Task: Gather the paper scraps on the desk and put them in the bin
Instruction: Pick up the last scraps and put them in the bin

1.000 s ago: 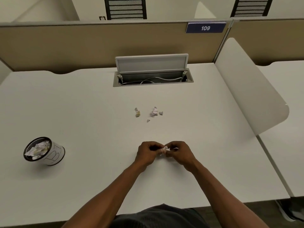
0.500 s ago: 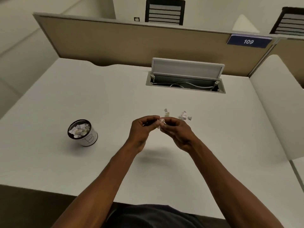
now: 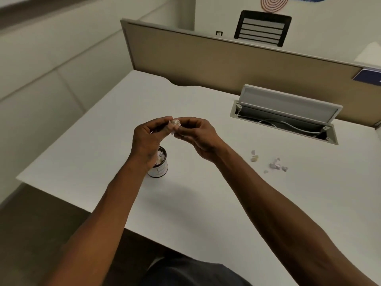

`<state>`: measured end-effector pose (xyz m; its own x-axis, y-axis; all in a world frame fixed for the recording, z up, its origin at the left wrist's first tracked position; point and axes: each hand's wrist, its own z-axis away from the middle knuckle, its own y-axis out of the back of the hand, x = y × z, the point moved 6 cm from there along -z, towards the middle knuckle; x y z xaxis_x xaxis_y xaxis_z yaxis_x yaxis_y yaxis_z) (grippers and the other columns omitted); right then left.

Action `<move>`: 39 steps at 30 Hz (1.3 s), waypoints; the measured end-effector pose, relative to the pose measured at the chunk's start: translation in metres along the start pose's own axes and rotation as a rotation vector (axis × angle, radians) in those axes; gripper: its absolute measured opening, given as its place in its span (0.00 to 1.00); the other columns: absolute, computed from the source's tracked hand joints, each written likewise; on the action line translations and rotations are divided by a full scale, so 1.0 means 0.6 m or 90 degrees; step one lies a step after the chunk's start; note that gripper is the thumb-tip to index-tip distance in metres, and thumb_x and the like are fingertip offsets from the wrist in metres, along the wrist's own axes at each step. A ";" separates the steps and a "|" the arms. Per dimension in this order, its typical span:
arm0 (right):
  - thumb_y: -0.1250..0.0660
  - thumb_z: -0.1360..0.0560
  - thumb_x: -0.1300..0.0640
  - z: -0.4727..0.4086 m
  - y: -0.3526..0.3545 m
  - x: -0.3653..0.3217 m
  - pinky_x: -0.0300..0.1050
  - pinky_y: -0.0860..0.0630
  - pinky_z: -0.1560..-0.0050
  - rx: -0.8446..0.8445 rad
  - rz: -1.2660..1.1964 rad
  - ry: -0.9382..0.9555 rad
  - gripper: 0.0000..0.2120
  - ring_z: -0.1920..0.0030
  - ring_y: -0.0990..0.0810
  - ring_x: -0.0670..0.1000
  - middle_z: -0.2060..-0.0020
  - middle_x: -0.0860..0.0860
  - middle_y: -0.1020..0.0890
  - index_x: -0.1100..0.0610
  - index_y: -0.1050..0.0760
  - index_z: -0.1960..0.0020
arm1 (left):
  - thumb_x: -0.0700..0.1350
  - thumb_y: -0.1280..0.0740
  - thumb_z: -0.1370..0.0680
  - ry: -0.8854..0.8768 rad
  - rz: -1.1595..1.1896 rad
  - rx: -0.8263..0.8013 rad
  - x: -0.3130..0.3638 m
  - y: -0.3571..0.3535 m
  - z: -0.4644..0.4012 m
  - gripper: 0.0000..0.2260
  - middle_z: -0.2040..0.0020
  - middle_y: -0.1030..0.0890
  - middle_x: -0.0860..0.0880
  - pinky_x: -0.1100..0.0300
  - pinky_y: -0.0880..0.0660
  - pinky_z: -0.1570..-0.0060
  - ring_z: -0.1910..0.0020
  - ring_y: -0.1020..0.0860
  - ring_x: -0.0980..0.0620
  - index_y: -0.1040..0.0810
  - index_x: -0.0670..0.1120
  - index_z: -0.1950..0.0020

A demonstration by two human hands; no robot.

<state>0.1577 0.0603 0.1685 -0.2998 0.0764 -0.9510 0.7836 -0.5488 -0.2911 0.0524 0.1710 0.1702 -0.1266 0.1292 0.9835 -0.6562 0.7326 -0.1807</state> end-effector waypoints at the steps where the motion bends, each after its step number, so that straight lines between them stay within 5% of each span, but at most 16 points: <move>1: 0.29 0.24 0.66 -0.012 -0.013 0.012 0.43 0.18 0.47 -0.002 0.016 -0.008 0.10 0.48 0.14 0.55 0.49 0.58 0.14 0.64 0.18 0.44 | 0.41 0.24 0.27 0.006 -0.012 0.006 -0.005 0.020 -0.003 0.09 0.48 0.13 0.45 0.57 0.22 0.40 0.43 0.17 0.49 0.14 0.48 0.48; 5: 0.29 0.26 0.67 -0.045 -0.043 0.064 0.47 0.18 0.44 0.013 0.126 -0.039 0.10 0.51 0.14 0.54 0.49 0.62 0.15 0.66 0.19 0.44 | 0.38 0.24 0.27 0.046 -0.083 0.054 -0.048 0.093 -0.011 0.09 0.51 0.13 0.48 0.60 0.21 0.48 0.48 0.15 0.50 0.14 0.48 0.49; 9: 0.27 0.29 0.63 -0.062 -0.056 0.104 0.45 0.17 0.52 0.065 0.394 -0.040 0.11 0.53 0.14 0.54 0.53 0.55 0.13 0.58 0.16 0.46 | 0.39 0.23 0.28 0.090 -0.218 0.094 -0.100 0.146 -0.013 0.08 0.53 0.13 0.51 0.57 0.19 0.47 0.50 0.15 0.52 0.14 0.51 0.52; 14: 0.31 0.25 0.61 -0.067 -0.078 0.117 0.42 0.23 0.45 0.052 0.689 0.044 0.18 0.46 0.16 0.54 0.44 0.56 0.15 0.57 0.21 0.36 | 0.45 0.24 0.26 -0.006 -0.470 0.100 -0.109 0.163 -0.012 0.05 0.56 0.14 0.59 0.76 0.26 0.66 0.60 0.18 0.63 0.14 0.53 0.51; 20: 0.36 0.28 0.64 -0.034 -0.077 0.121 0.53 0.21 0.48 0.025 0.819 0.173 0.19 0.45 0.18 0.62 0.45 0.58 0.15 0.58 0.20 0.39 | 0.39 0.30 0.22 -0.181 -0.543 0.087 -0.102 0.158 0.009 0.07 0.50 0.14 0.51 0.63 0.21 0.53 0.53 0.17 0.54 0.15 0.46 0.46; 24: 0.36 0.28 0.71 -0.002 -0.074 0.154 0.52 0.30 0.29 -0.060 0.891 0.239 0.23 0.33 0.24 0.62 0.36 0.61 0.20 0.63 0.24 0.33 | 0.40 0.33 0.19 -0.238 -0.576 -0.031 -0.122 0.125 0.029 0.09 0.43 0.15 0.48 0.55 0.21 0.42 0.43 0.18 0.50 0.17 0.44 0.41; 27: 0.35 0.26 0.70 0.017 -0.052 0.152 0.47 0.33 0.28 0.012 0.835 0.278 0.21 0.32 0.25 0.60 0.35 0.60 0.21 0.62 0.24 0.33 | 0.38 0.34 0.19 -0.255 -0.636 -0.038 -0.132 0.111 0.033 0.10 0.38 0.18 0.44 0.50 0.21 0.40 0.39 0.20 0.45 0.18 0.42 0.39; 30: 0.35 0.22 0.62 0.048 0.027 0.144 0.47 0.26 0.33 0.182 0.727 0.217 0.17 0.32 0.25 0.53 0.36 0.53 0.20 0.56 0.22 0.34 | 0.42 0.35 0.19 -0.283 -0.641 0.033 -0.122 0.105 0.033 0.11 0.38 0.19 0.45 0.49 0.21 0.44 0.38 0.23 0.45 0.19 0.43 0.39; 33: 0.33 0.23 0.57 0.100 0.142 0.138 0.45 0.27 0.34 0.307 0.735 0.134 0.17 0.33 0.25 0.51 0.37 0.51 0.20 0.54 0.22 0.35 | 0.48 0.36 0.19 -0.325 -0.623 0.030 -0.114 0.068 0.037 0.13 0.38 0.20 0.49 0.60 0.27 0.41 0.38 0.24 0.49 0.18 0.46 0.39; 39: 0.34 0.23 0.54 0.214 0.379 0.132 0.54 0.29 0.32 0.425 0.914 -0.138 0.23 0.27 0.32 0.59 0.29 0.58 0.28 0.56 0.29 0.29 | 0.48 0.32 0.20 -0.353 -0.570 -0.177 -0.151 -0.110 0.043 0.13 0.35 0.22 0.53 0.64 0.28 0.39 0.34 0.26 0.54 0.20 0.51 0.36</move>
<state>0.2423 -0.1652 0.0403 0.3288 -0.8831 -0.3346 0.1211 -0.3119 0.9424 0.0879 0.0941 0.0929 -0.0503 -0.7955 0.6039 -0.4953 0.5450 0.6765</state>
